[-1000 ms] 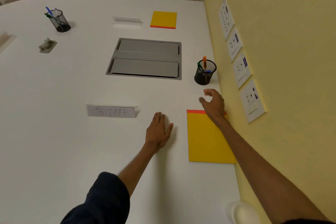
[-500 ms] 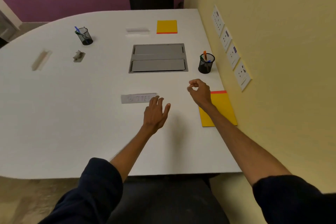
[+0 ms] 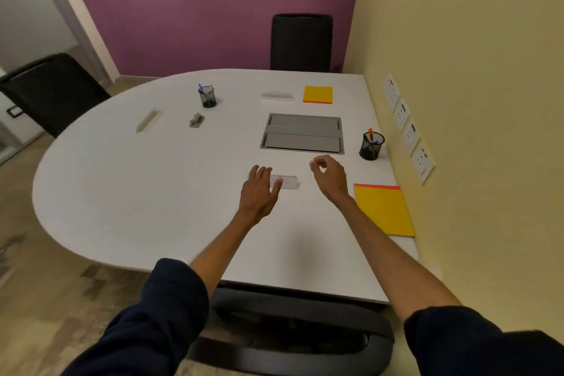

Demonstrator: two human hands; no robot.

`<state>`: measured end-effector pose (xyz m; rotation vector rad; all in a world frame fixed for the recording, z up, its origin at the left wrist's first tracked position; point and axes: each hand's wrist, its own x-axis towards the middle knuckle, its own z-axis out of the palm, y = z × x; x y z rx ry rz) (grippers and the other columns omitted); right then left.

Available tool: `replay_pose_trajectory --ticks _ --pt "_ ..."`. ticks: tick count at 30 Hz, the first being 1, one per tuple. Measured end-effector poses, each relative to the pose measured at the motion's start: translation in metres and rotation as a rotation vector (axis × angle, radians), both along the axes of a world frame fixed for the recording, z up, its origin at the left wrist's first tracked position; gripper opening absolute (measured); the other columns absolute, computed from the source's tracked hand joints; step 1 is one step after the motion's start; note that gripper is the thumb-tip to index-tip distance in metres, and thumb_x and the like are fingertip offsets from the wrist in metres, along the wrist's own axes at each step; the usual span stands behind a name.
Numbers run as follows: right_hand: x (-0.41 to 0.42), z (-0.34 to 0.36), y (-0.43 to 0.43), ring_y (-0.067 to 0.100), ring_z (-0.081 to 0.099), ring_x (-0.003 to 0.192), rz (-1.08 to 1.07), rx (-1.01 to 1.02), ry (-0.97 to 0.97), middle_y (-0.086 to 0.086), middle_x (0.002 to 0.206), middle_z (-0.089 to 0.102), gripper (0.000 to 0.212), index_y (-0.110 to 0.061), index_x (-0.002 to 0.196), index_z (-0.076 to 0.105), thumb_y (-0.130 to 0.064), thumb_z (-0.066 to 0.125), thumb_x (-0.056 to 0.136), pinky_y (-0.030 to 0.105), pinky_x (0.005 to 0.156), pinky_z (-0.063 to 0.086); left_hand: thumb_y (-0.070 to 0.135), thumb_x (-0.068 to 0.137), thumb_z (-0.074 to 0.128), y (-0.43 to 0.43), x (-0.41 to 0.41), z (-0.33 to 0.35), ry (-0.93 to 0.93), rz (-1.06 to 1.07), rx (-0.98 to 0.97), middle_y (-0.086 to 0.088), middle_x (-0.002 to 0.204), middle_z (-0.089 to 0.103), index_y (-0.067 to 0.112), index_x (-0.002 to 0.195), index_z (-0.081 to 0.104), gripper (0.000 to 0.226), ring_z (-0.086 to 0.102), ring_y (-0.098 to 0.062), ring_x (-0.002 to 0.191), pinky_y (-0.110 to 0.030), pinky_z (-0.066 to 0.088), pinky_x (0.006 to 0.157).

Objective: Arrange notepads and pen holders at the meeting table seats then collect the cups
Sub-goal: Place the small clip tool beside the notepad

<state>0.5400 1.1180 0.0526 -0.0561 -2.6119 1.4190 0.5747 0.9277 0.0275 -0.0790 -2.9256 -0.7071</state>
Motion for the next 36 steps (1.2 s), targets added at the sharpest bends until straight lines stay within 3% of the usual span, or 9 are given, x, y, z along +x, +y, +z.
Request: replay_pose_trajectory --ticks 4,16,26,36 --pt "0.022 0.003 -0.009 0.022 0.056 0.116 0.054 0.023 0.013 0.006 0.121 0.064 0.030 -0.009 0.119 0.062 -0.029 0.055 0.098 0.038 0.101 0.046 0.042 0.103 0.033 -0.013 0.025 0.014 0.017 0.047 0.014 -0.006 0.155 0.035 0.010 0.148 0.033 0.056 0.013 -0.024 0.151 -0.048 0.029 0.117" --pt "0.080 -0.005 -0.070 0.027 0.052 0.119 0.194 0.040 -0.024 0.010 0.123 0.063 0.030 -0.007 0.119 0.061 -0.027 0.052 0.099 0.034 0.100 0.042 0.047 0.103 0.029 -0.088 0.117 0.016 -0.033 0.205 -0.029 -0.004 0.160 0.026 0.014 0.152 0.028 0.059 0.011 -0.019 0.151 -0.047 0.025 0.119" --pt "0.061 0.012 -0.169 0.025 0.050 0.121 0.253 0.056 -0.023 0.009 0.124 0.062 0.033 -0.007 0.120 0.062 -0.030 0.052 0.099 0.037 0.105 0.040 0.050 0.103 0.026 -0.181 0.115 0.014 -0.034 0.258 0.021 0.000 0.160 0.027 0.021 0.155 0.021 0.059 0.011 -0.019 0.152 -0.047 0.030 0.114" --pt "0.030 0.008 -0.321 0.021 0.046 0.128 0.306 0.107 0.008 0.003 0.131 0.058 0.038 -0.013 0.127 0.058 -0.039 0.048 0.100 0.036 0.106 0.038 0.054 0.101 0.025 -0.336 0.078 0.017 -0.015 0.242 0.003 -0.001 0.162 0.023 0.024 0.156 0.018 0.062 0.010 -0.018 0.152 -0.045 0.024 0.118"
